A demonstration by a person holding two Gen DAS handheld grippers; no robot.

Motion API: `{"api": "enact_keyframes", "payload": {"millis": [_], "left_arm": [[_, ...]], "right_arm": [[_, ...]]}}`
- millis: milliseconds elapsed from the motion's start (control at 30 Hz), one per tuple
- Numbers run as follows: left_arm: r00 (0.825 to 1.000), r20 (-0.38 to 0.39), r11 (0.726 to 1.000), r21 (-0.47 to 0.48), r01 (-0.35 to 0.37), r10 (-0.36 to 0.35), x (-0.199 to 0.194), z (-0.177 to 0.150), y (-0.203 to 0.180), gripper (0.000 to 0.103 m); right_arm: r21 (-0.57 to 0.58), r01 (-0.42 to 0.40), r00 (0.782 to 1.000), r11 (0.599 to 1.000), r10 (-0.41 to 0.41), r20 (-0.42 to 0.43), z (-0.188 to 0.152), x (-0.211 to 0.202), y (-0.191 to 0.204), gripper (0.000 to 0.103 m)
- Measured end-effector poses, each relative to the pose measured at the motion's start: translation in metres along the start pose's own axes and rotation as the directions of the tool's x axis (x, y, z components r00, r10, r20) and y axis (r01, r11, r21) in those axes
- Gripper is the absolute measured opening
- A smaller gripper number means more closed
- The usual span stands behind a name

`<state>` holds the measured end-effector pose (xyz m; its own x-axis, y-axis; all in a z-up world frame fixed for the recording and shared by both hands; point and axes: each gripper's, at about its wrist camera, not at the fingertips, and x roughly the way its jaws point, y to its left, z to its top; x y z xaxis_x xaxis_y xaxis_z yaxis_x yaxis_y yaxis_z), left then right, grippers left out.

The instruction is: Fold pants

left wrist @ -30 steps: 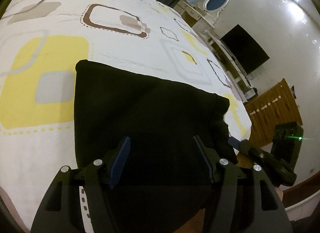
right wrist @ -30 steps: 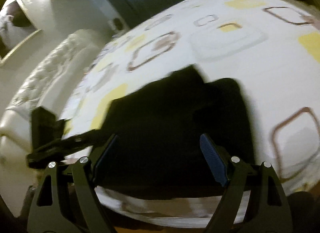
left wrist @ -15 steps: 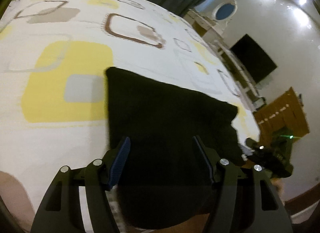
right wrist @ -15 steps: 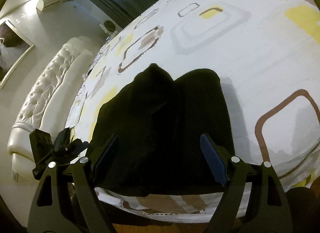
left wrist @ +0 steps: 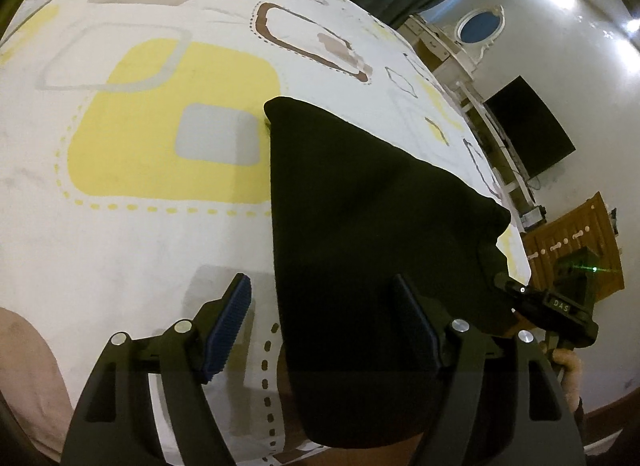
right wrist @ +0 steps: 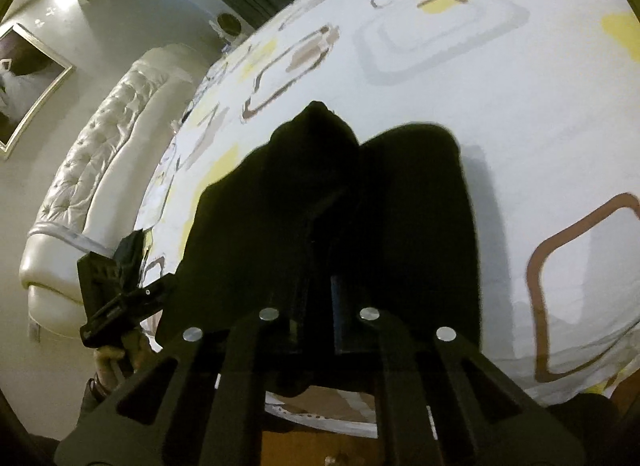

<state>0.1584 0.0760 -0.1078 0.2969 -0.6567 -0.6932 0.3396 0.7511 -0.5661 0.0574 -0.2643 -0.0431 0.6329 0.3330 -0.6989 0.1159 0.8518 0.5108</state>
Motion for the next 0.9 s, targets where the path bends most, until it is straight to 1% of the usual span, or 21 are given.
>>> {"api": "enact_keyframes", "payload": {"millis": [100, 167, 267, 333, 400, 467, 500, 533, 567, 600, 633, 667, 700, 733, 767, 833, 900], "left_arm": [[1.000, -0.001, 1.000, 0.004, 0.008, -0.008, 0.000, 0.001, -0.002, 0.073], [1.000, -0.002, 1.000, 0.012, 0.015, -0.015, 0.001, 0.001, -0.004, 0.073], [1.000, -0.011, 0.999, 0.030, 0.011, -0.011, 0.007, 0.000, -0.006, 0.076], [1.000, -0.017, 1.000, 0.024, 0.009, -0.009, 0.010, 0.000, -0.005, 0.077], [1.000, -0.020, 1.000, 0.006, 0.014, -0.014, 0.013, -0.002, -0.001, 0.078], [0.999, -0.027, 1.000, -0.011, 0.019, -0.020, 0.013, -0.003, 0.003, 0.078], [0.999, -0.028, 0.999, -0.026, 0.029, -0.030, 0.012, -0.002, 0.005, 0.078], [0.999, -0.026, 0.999, -0.038, 0.038, -0.039, 0.011, -0.002, 0.007, 0.078], [0.999, -0.019, 0.997, -0.053, 0.047, -0.048, 0.009, 0.000, 0.010, 0.078], [0.998, -0.012, 0.996, -0.063, 0.056, -0.056, 0.006, 0.001, 0.012, 0.078], [0.998, -0.009, 0.995, -0.069, 0.068, -0.068, 0.006, 0.002, 0.013, 0.078], [0.994, -0.010, 0.991, -0.085, 0.105, -0.106, 0.005, 0.005, 0.017, 0.078], [0.990, -0.016, 0.985, -0.101, 0.138, -0.141, 0.007, 0.008, 0.019, 0.078], [0.984, -0.025, 0.978, -0.119, 0.172, -0.176, 0.009, 0.010, 0.022, 0.078], [0.978, -0.036, 0.971, -0.134, 0.200, -0.207, 0.011, 0.011, 0.024, 0.078], [0.968, -0.061, 0.963, -0.134, 0.235, -0.245, 0.019, 0.017, 0.027, 0.078], [0.961, -0.079, 0.957, -0.139, 0.254, -0.266, 0.027, 0.021, 0.032, 0.078]], "right_arm": [[0.025, 0.017, 0.999, 1.000, -0.018, 0.028, -0.001, -0.011, -0.012, 0.007], [0.056, 0.021, 1.000, 0.998, -0.022, 0.015, -0.003, -0.010, -0.025, 0.007], [0.083, 0.027, 1.000, 0.996, -0.026, -0.009, -0.006, 0.003, -0.043, 0.008], [0.125, 0.000, 1.000, 0.992, 0.000, -0.003, -0.007, 0.007, -0.051, 0.008], [0.139, -0.017, 1.000, 0.990, 0.017, -0.003, -0.007, 0.006, -0.054, 0.010], [0.151, -0.048, 0.999, 0.987, 0.049, -0.002, -0.007, 0.002, -0.054, 0.018], [0.166, -0.069, 0.998, 0.984, 0.069, 0.008, -0.007, -0.002, -0.056, 0.029], [0.181, -0.092, 0.996, 0.979, 0.090, 0.021, -0.006, -0.006, -0.057, 0.045], [0.205, -0.141, 0.990, 0.969, 0.132, 0.056, -0.006, -0.014, -0.061, 0.054], [0.213, -0.161, 0.986, 0.964, 0.147, 0.079, -0.005, -0.020, -0.063, 0.068], [0.212, -0.165, 0.985, 0.963, 0.149, 0.093, -0.003, -0.024, -0.065, 0.071], [0.202, -0.158, 0.985, 0.967, 0.138, 0.105, 0.000, -0.030, -0.066, 0.071], [0.194, -0.138, 0.987, 0.971, 0.118, 0.110, 0.003, -0.033, -0.067, 0.076], [0.193, -0.116, 0.989, 0.974, 0.096, 0.111, 0.005, -0.035, -0.071, 0.079], [0.204, -0.108, 0.990, 0.973, 0.086, 0.110, 0.007, -0.036, -0.079, 0.079], [0.232, -0.127, 0.990, 0.964, 0.111, 0.082, 0.010, -0.031, -0.092, 0.079], [0.258, -0.143, 0.990, 0.955, 0.135, 0.049, 0.013, -0.021, -0.105, 0.079]]}}
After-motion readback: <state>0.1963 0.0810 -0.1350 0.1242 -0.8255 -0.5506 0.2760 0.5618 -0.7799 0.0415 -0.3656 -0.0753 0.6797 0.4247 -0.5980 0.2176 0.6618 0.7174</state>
